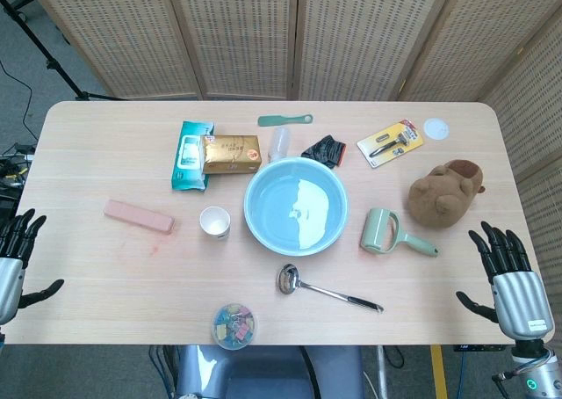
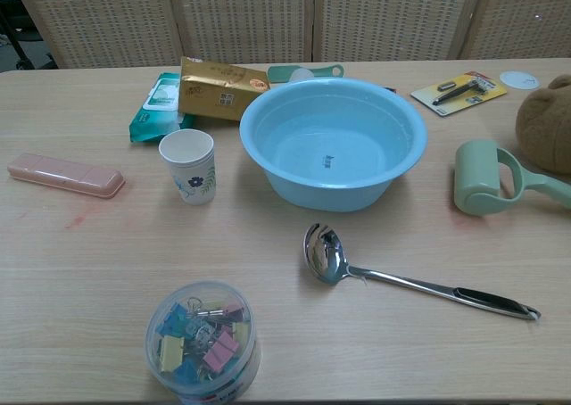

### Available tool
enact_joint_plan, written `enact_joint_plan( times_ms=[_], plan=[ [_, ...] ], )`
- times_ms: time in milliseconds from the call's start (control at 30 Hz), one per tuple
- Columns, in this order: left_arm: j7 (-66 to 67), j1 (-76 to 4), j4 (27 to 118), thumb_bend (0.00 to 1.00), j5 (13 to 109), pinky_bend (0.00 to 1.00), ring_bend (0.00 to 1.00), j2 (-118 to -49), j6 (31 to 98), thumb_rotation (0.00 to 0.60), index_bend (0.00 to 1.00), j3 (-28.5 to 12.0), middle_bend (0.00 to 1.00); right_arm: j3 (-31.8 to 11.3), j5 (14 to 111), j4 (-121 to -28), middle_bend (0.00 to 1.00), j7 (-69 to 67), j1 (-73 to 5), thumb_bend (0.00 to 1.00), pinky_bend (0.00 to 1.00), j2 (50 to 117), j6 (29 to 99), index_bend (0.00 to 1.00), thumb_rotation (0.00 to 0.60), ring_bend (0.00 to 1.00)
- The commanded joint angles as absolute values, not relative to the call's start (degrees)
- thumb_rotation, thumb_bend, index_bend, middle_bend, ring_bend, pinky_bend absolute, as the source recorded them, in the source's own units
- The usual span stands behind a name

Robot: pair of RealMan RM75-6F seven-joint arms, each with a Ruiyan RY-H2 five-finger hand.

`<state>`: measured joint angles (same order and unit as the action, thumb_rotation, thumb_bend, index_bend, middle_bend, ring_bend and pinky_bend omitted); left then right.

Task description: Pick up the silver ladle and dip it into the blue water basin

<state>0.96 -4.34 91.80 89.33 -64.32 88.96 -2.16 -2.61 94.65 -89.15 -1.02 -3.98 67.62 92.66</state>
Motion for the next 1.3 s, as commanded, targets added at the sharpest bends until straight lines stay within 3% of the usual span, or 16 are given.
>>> enact_joint_plan(
  times_ms=[33, 233, 467, 533, 567, 633, 700, 800, 933, 1300],
  plan=[
    [0.6, -4.5, 92.0, 0.03, 89.6, 0.0, 0.0, -63.6, 87.9, 0.6, 0.0, -1.5, 0.0, -2.6, 94.4, -89.2, 0.0, -0.8, -4.0, 0.0, 0.01, 67.6, 92.4, 0.02, 0.6, 0.0],
    [0.3, -5.0, 93.3, 0.02, 89.3, 0.0, 0.0, -61.7, 85.3, 0.6, 0.0, -0.5, 0.0, -1.9, 94.5, -89.8, 0.0, -0.5, -4.2, 0.0, 0.0, 67.2, 91.0, 0.02, 0.6, 0.0],
    [0.0, -4.4, 94.3, 0.02, 89.2, 0.0, 0.0, -61.3, 87.0, 0.6, 0.0, -0.9, 0.0, -0.1, 96.1, -90.3, 0.0, -0.2, -5.5, 0.0, 0.0, 67.8, 87.5, 0.02, 0.6, 0.0],
    [-0.6, -4.2, 94.4, 0.02, 89.3, 0.0, 0.0, -61.0, 87.7, 0.6, 0.0, -1.1, 0.0, 0.5, 96.8, -89.7, 0.05, 1.2, -6.7, 0.0, 0.0, 68.5, 85.0, 0.02, 0.6, 0.02],
    [-0.8, -4.1, 94.5, 0.02, 89.2, 0.0, 0.0, -60.9, 87.9, 0.6, 0.0, -1.2, 0.0, 0.6, 97.1, -89.4, 0.12, 1.8, -7.3, 0.0, 0.01, 68.9, 84.0, 0.02, 0.6, 0.08],
    [-1.3, -3.9, 94.7, 0.02, 89.0, 0.0, 0.0, -60.5, 88.1, 0.6, 0.0, -1.3, 0.0, 0.8, 98.0, -88.9, 0.28, 2.6, -8.8, 0.0, 0.14, 70.1, 81.7, 0.02, 0.6, 0.24],
    [-1.4, -3.9, 94.9, 0.02, 88.6, 0.0, 0.0, -60.3, 88.0, 0.6, 0.0, -1.4, 0.0, 1.0, 99.0, -88.4, 0.45, 2.1, -10.8, 0.0, 0.43, 71.6, 79.3, 0.02, 0.6, 0.42],
    [-1.4, -4.0, 95.0, 0.02, 88.3, 0.0, 0.0, -60.2, 87.8, 0.6, 0.0, -1.5, 0.0, 1.2, 99.3, -88.6, 0.58, 1.1, -12.9, 0.0, 0.71, 72.9, 76.0, 0.02, 0.6, 0.55],
    [-1.5, -3.9, 94.9, 0.02, 88.0, 0.0, 0.0, -60.2, 87.8, 0.6, 0.0, -1.7, 0.0, 1.0, 98.2, -90.2, 0.65, 2.2, -15.2, 0.0, 0.81, 74.7, 71.6, 0.02, 0.6, 0.61],
    [-0.9, -4.5, 94.2, 0.02, 86.5, 0.0, 0.0, -60.9, 86.5, 0.6, 0.0, -2.3, 0.0, 0.7, 90.8, -94.3, 0.69, 12.1, -18.3, 0.0, 0.85, 78.9, 62.0, 0.13, 0.6, 0.65]
  ],
)
